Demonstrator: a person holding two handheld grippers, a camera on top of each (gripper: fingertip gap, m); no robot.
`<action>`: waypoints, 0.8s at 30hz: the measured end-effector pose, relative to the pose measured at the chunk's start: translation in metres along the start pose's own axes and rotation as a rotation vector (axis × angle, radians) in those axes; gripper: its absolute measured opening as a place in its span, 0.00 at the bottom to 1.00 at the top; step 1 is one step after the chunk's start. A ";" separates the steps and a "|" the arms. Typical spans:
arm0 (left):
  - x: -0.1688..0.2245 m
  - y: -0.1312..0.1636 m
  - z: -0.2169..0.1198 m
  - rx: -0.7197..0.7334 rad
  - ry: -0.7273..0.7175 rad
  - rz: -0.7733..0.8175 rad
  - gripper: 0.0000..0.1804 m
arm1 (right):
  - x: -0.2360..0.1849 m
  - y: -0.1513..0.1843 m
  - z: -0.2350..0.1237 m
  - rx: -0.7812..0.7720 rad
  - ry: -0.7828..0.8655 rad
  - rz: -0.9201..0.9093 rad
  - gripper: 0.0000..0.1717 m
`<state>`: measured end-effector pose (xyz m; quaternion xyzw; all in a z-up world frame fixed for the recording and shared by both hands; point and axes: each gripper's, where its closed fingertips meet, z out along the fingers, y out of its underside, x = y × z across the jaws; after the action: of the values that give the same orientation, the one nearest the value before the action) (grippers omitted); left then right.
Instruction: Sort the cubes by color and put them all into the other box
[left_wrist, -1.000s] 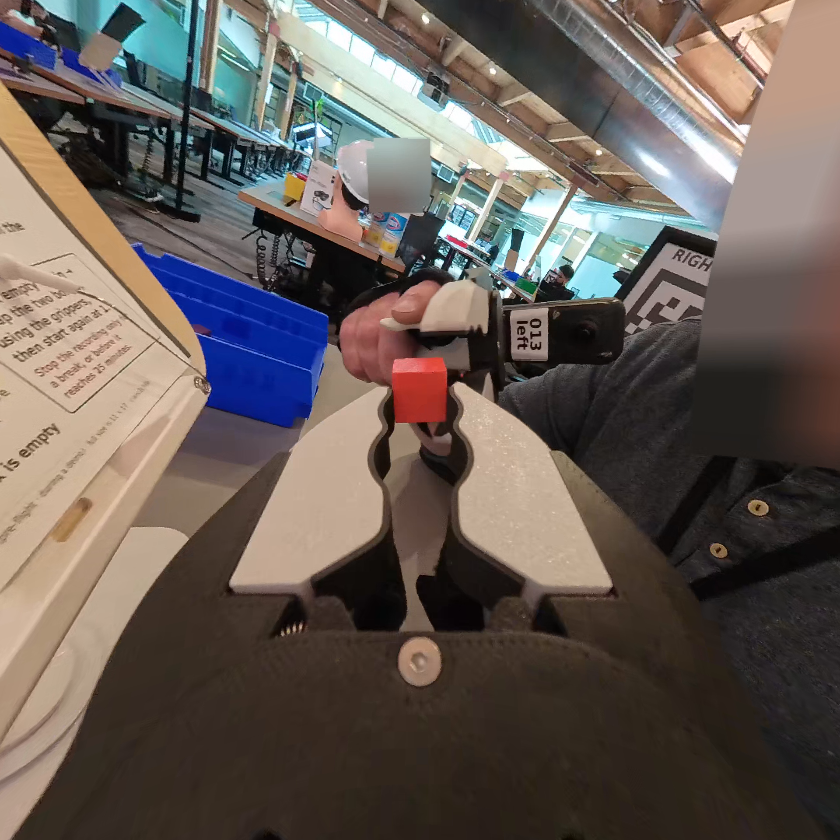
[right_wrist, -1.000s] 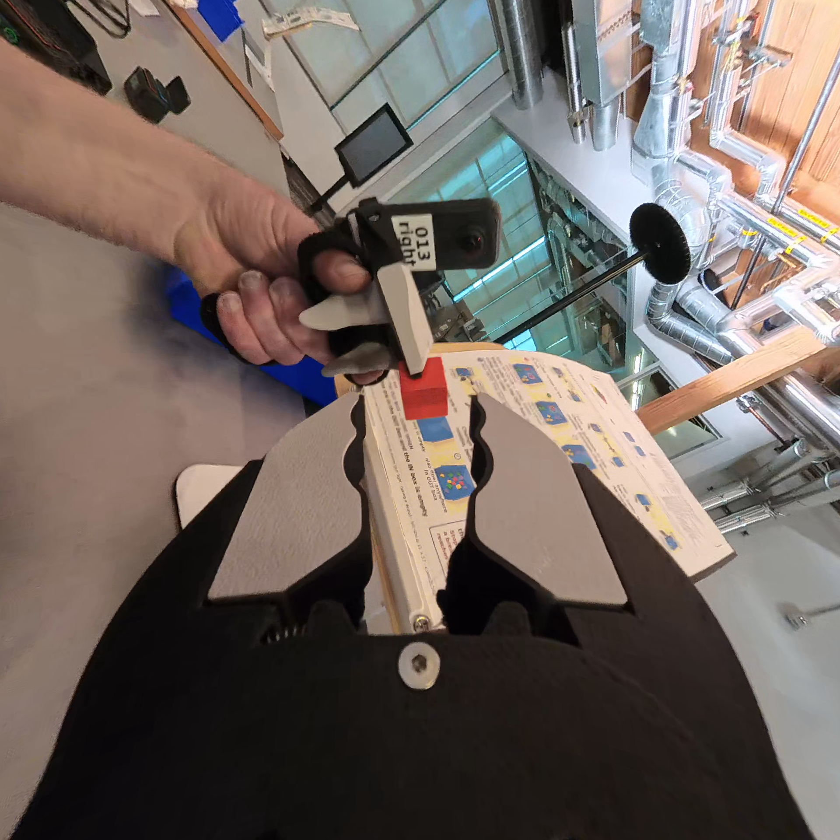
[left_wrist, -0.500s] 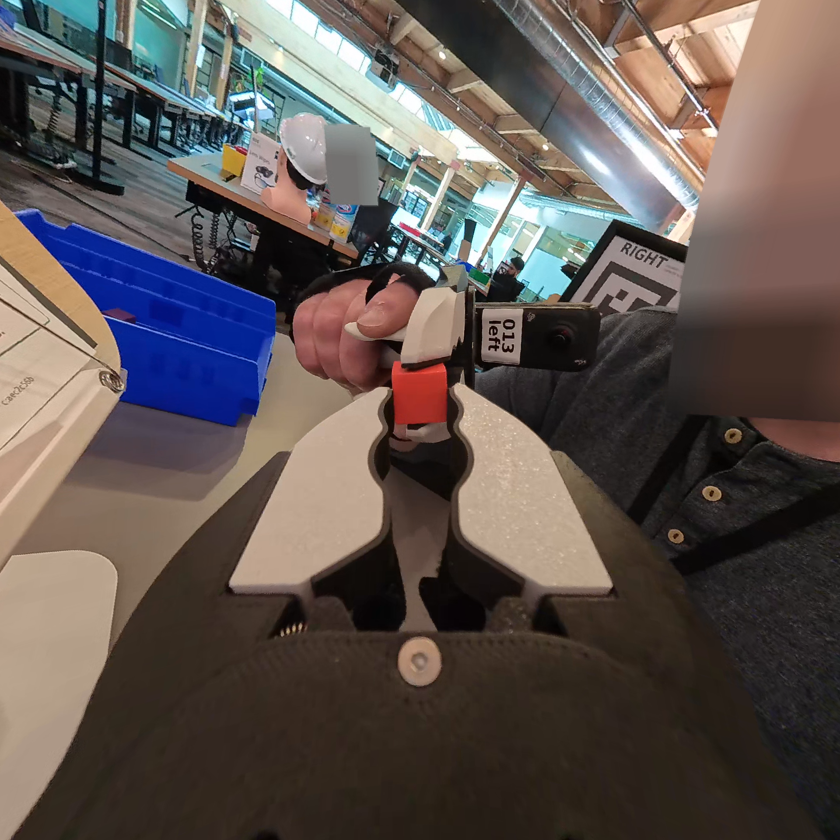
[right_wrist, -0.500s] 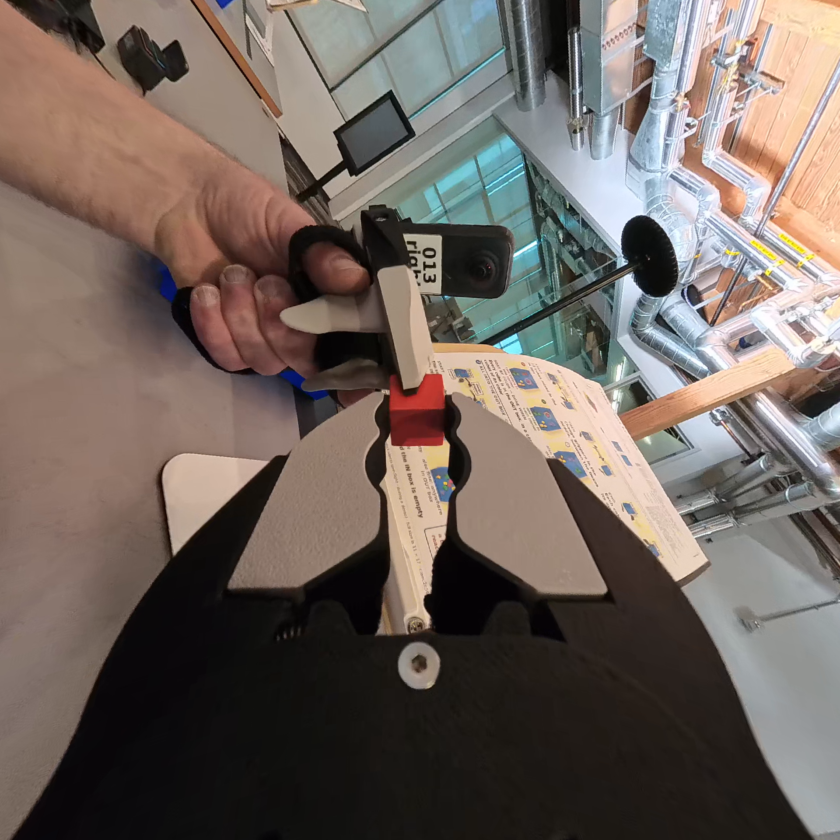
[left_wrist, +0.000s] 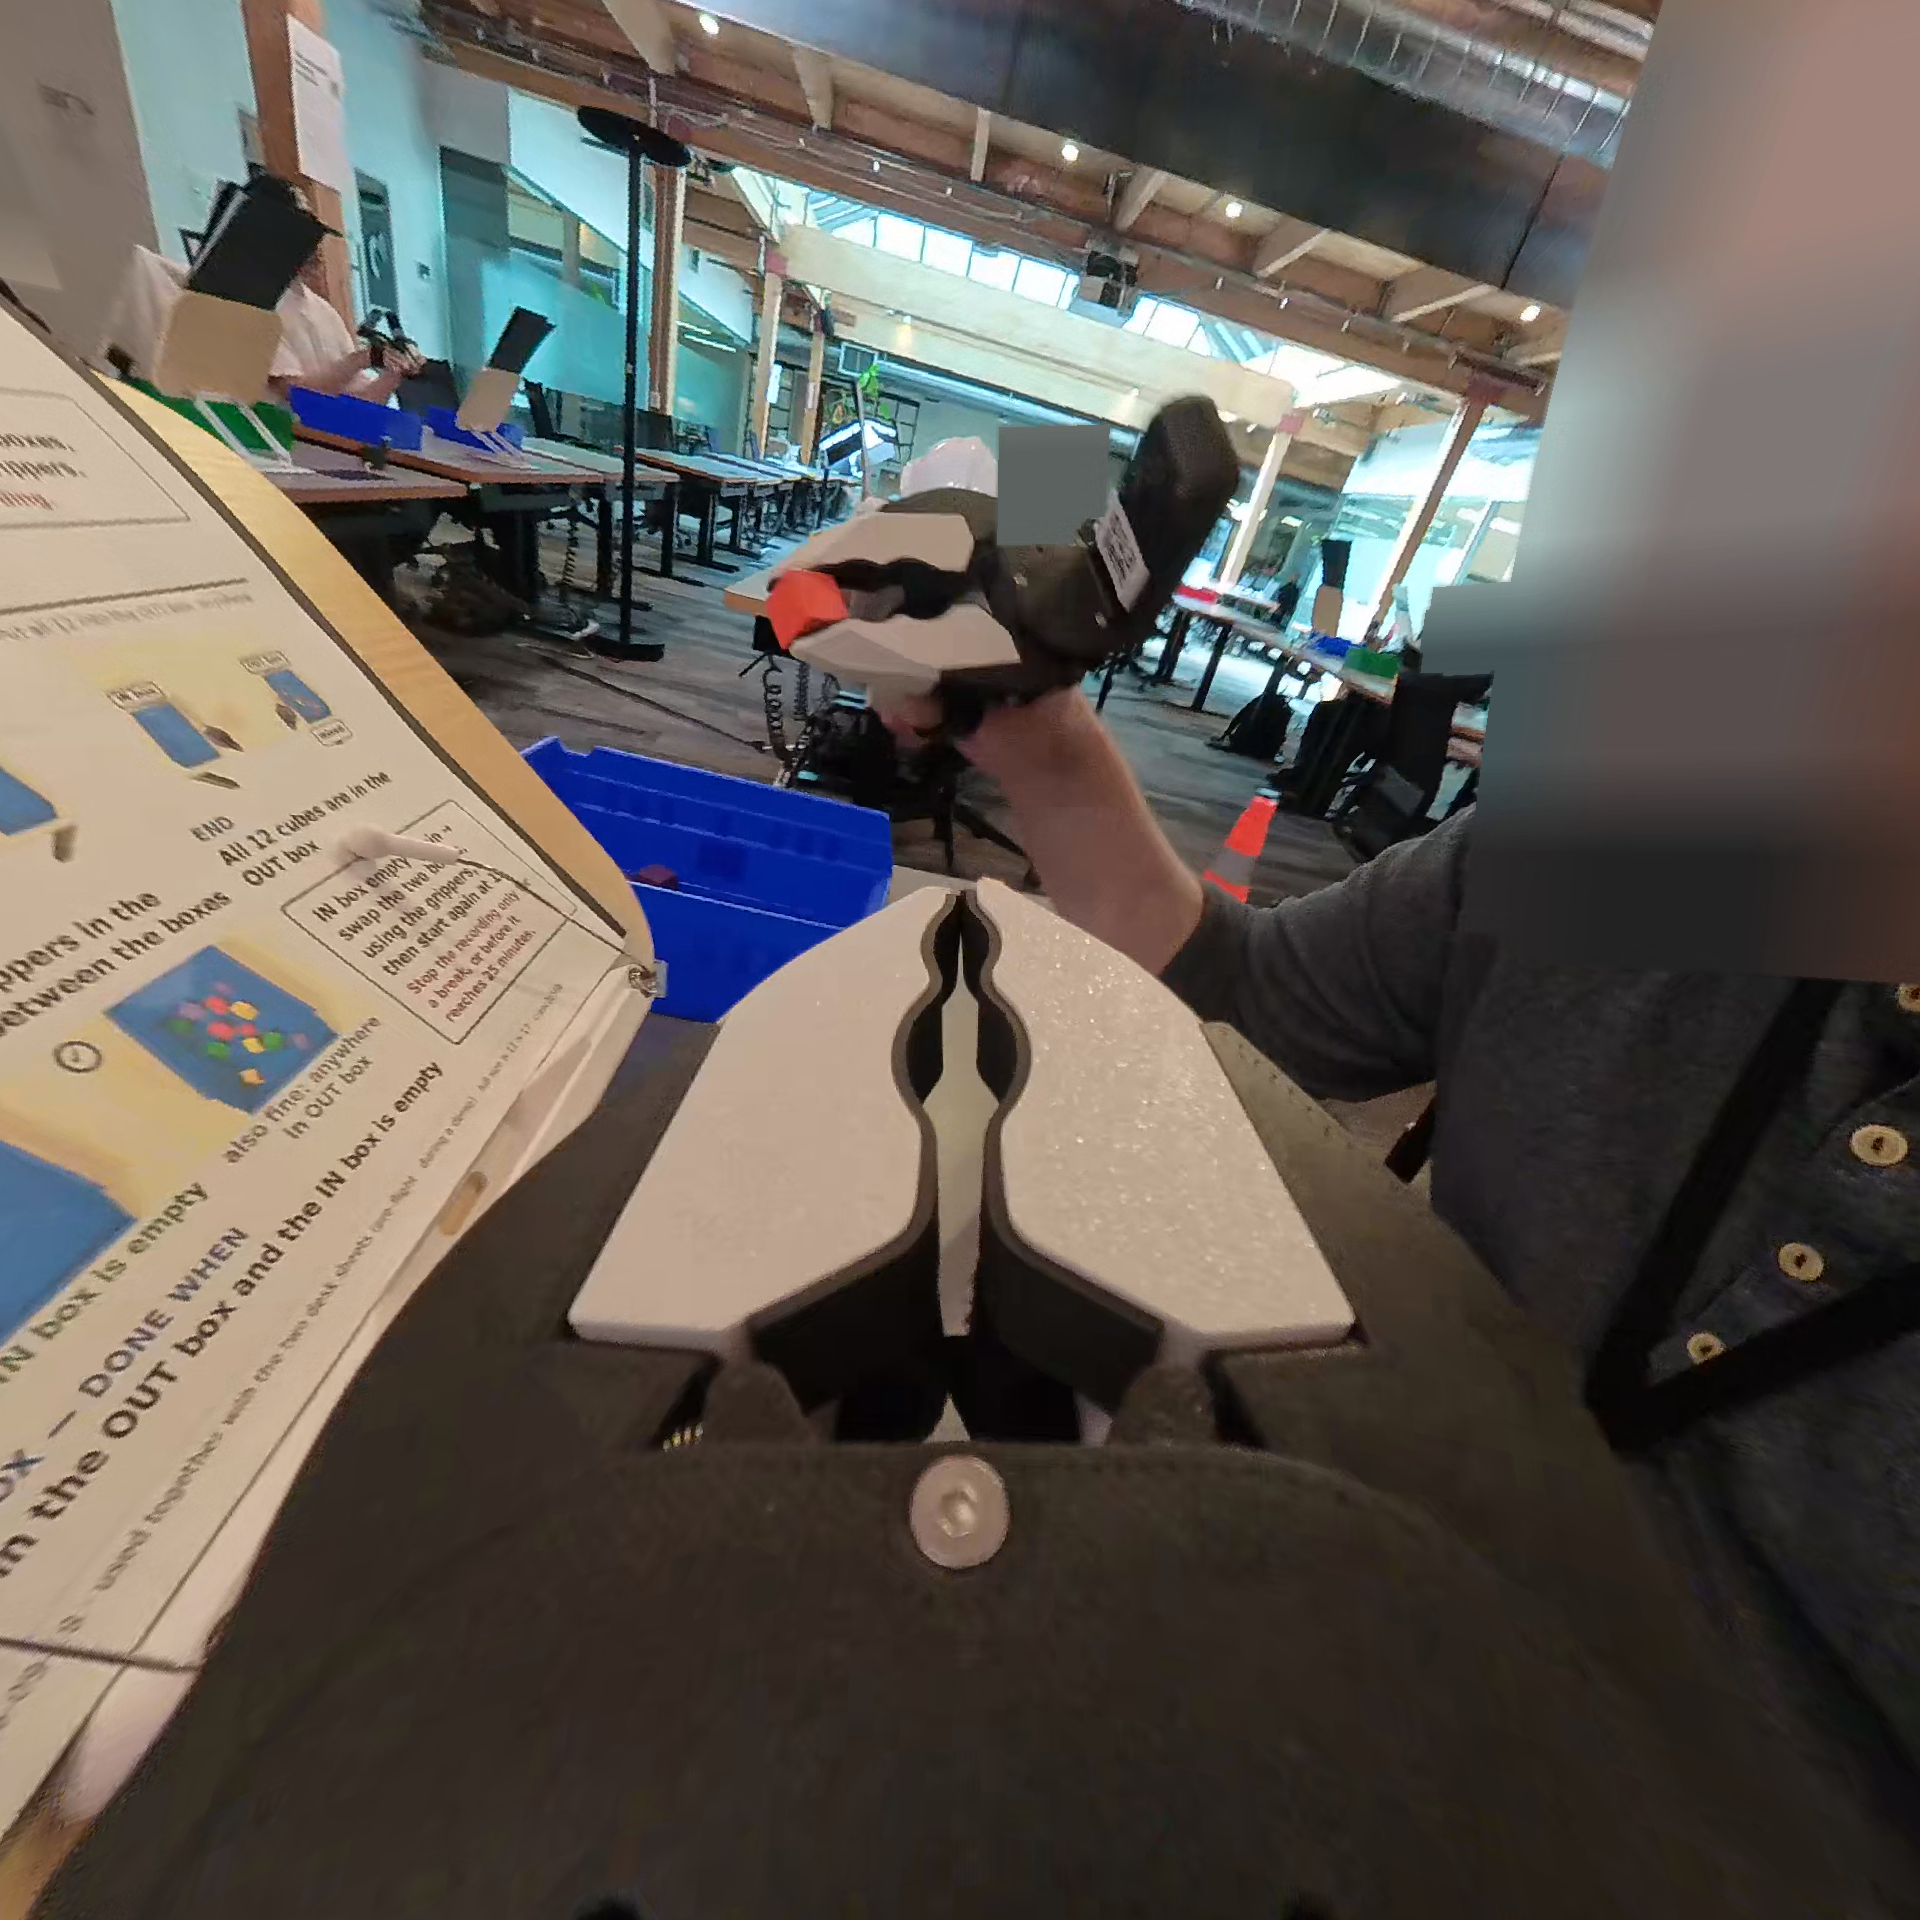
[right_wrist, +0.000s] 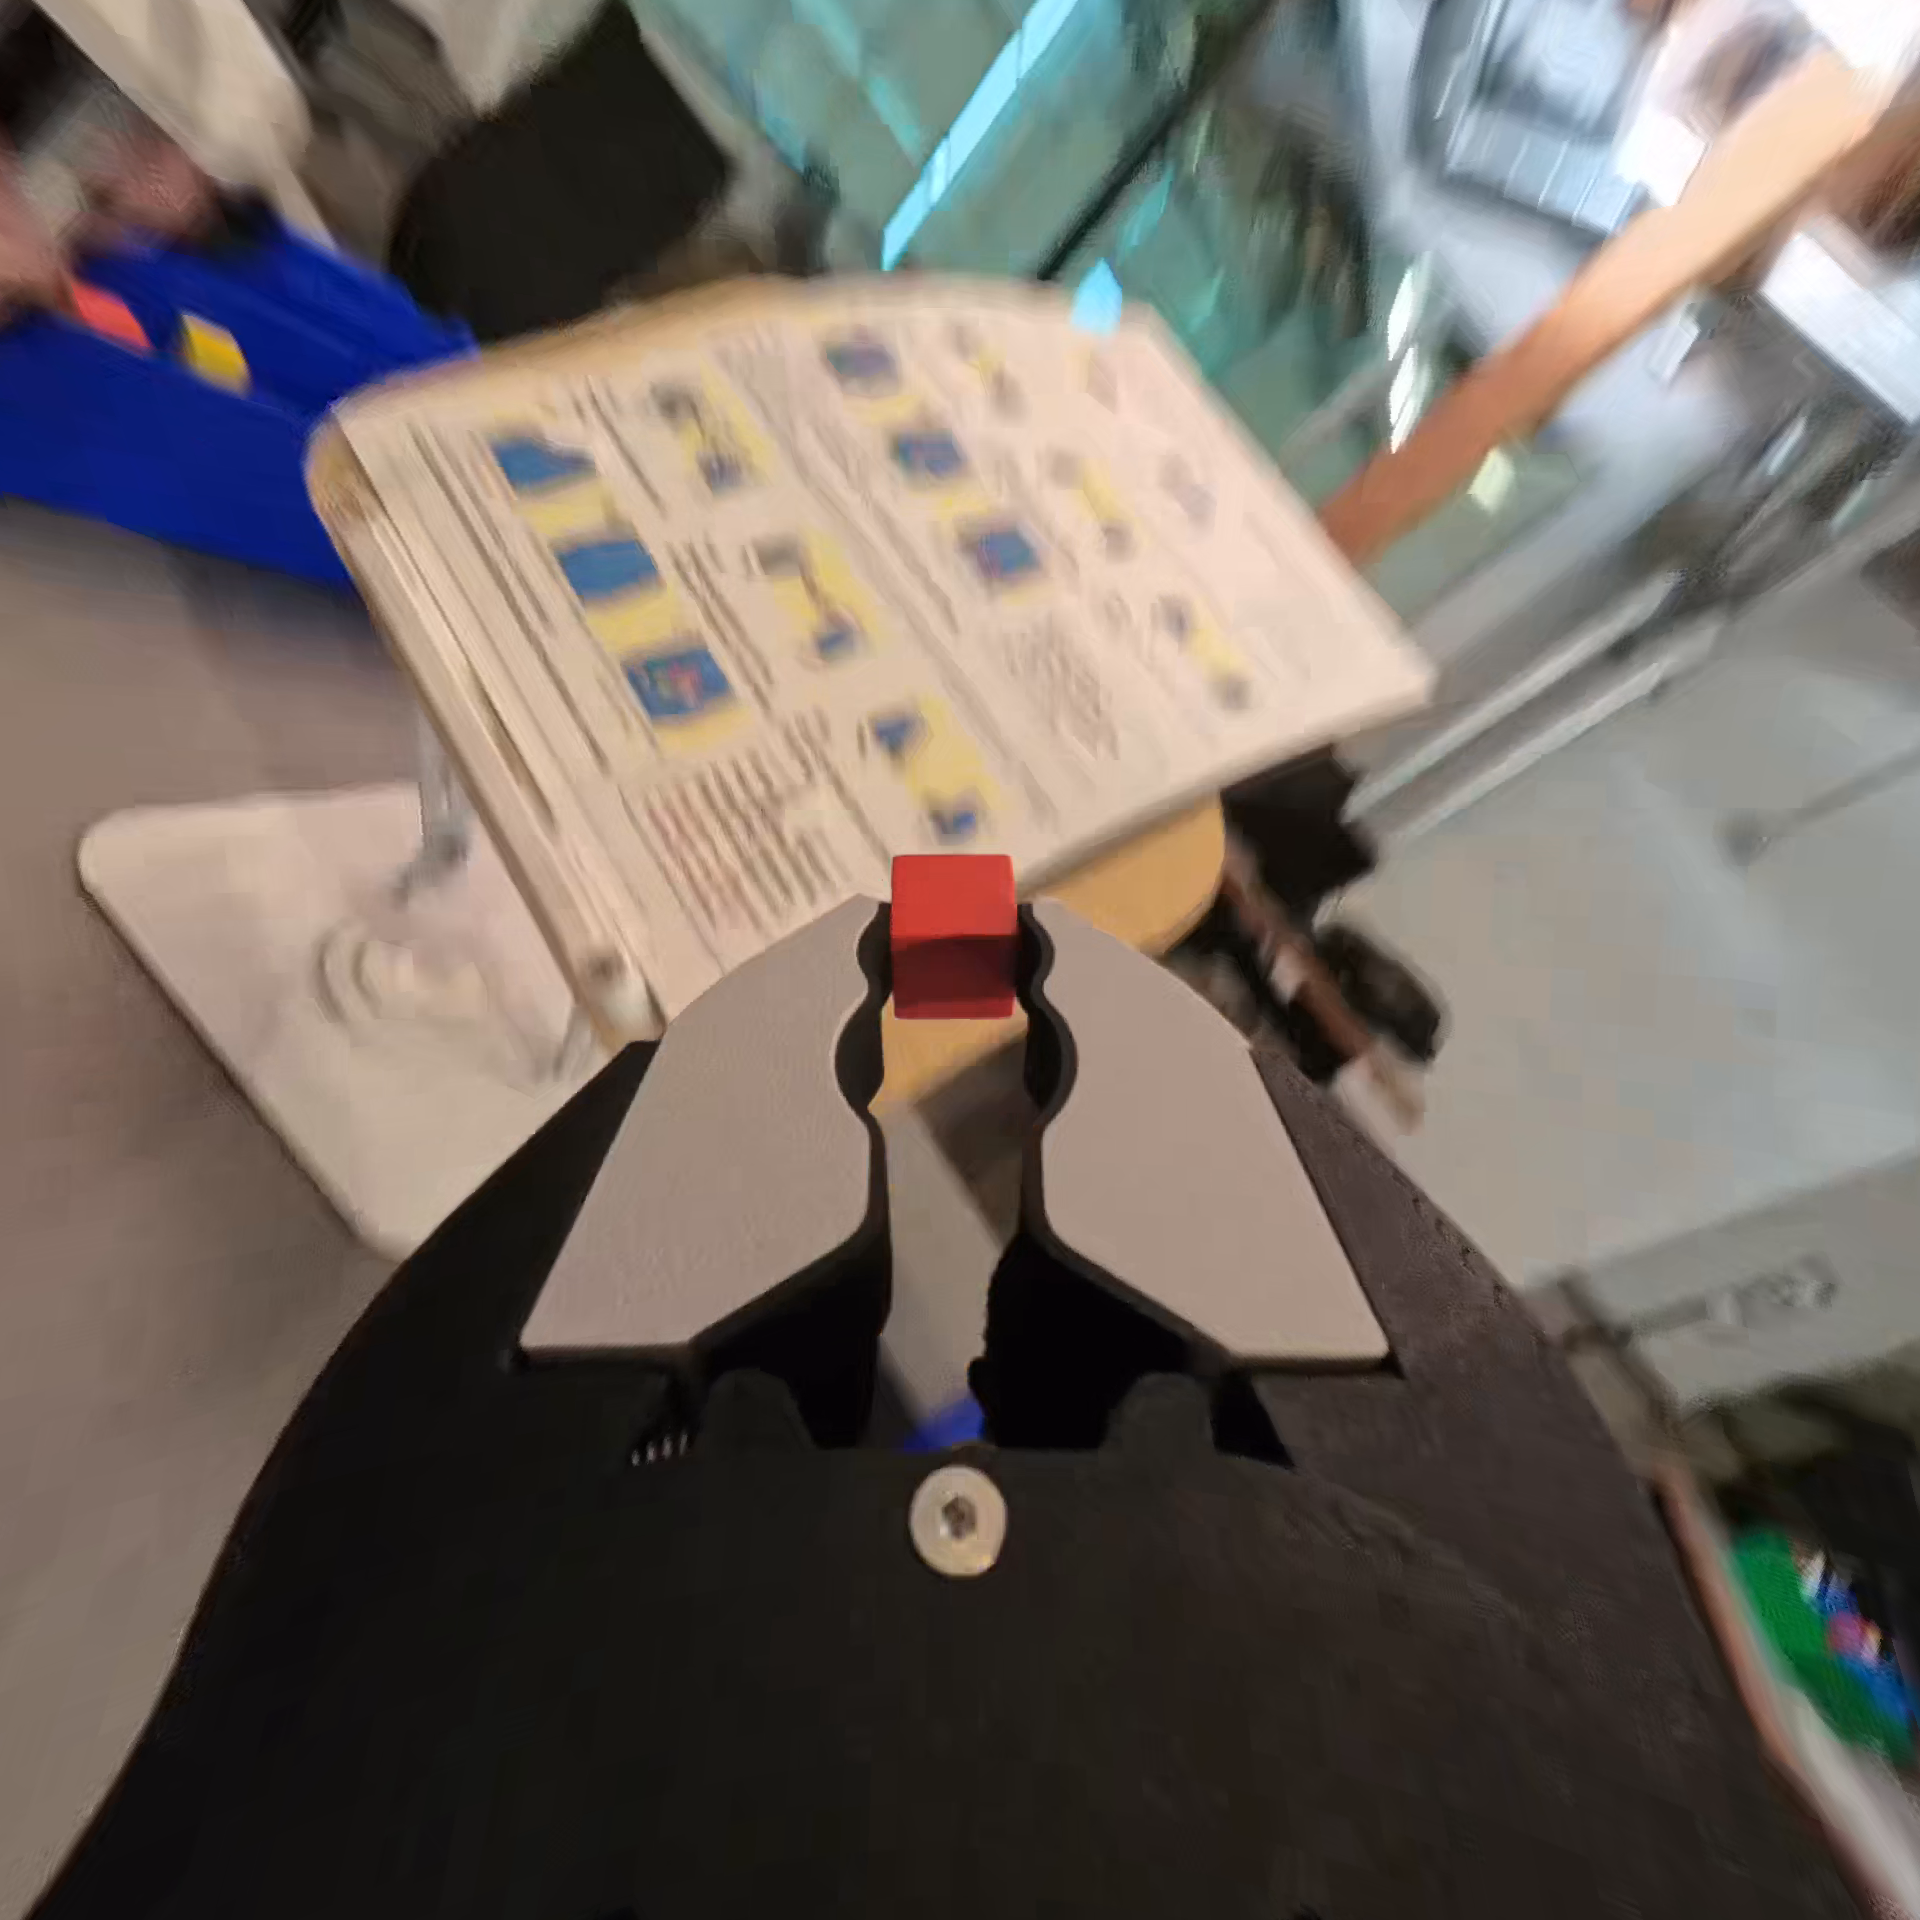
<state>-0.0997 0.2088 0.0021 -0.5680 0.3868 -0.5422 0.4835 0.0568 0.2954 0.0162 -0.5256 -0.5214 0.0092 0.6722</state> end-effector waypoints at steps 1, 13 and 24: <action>0.000 0.000 -0.002 -0.012 -0.012 0.023 0.00 | 0.016 0.023 -0.007 -0.093 0.007 0.043 0.13; -0.007 0.008 -0.002 -0.087 -0.085 0.100 0.00 | 0.043 0.253 -0.101 -0.933 -0.100 0.347 0.13; -0.010 0.007 -0.008 -0.099 -0.109 0.119 0.00 | -0.021 0.354 -0.109 -1.283 -0.295 0.563 0.14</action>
<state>-0.1080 0.2160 -0.0079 -0.5957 0.4194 -0.4612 0.5066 0.3145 0.3664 -0.2415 -0.9253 -0.3539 -0.0551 0.1251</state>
